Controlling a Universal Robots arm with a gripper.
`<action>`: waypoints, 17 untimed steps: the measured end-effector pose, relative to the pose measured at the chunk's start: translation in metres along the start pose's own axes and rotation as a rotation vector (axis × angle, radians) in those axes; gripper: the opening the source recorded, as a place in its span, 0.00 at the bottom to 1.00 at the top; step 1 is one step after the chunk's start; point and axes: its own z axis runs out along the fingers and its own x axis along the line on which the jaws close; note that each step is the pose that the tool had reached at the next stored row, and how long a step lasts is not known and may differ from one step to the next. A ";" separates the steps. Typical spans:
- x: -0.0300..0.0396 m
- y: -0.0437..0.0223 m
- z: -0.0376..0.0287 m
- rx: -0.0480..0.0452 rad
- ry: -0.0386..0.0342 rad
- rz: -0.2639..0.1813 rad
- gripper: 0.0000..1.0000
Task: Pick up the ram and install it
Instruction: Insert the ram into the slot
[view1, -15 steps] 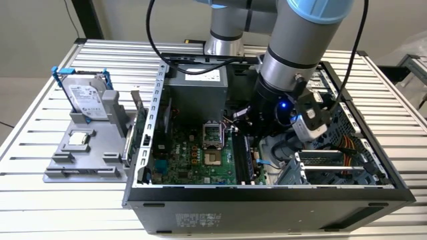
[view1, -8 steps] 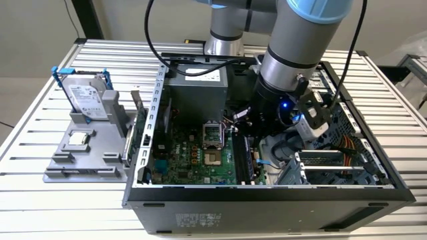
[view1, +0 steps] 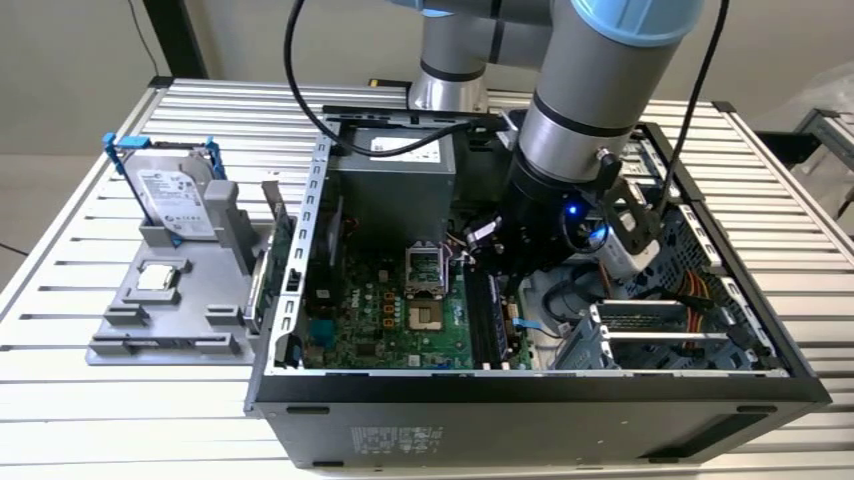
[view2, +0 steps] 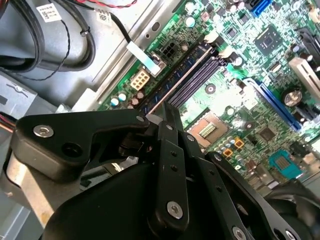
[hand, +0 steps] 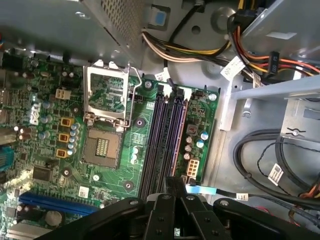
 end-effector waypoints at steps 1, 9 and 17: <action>0.0001 0.0000 0.0000 0.0004 -0.0002 -0.009 0.00; 0.0015 0.0003 0.0001 0.0039 -0.0018 -0.083 0.00; 0.0027 0.0005 0.0001 0.0070 -0.0032 -0.148 0.00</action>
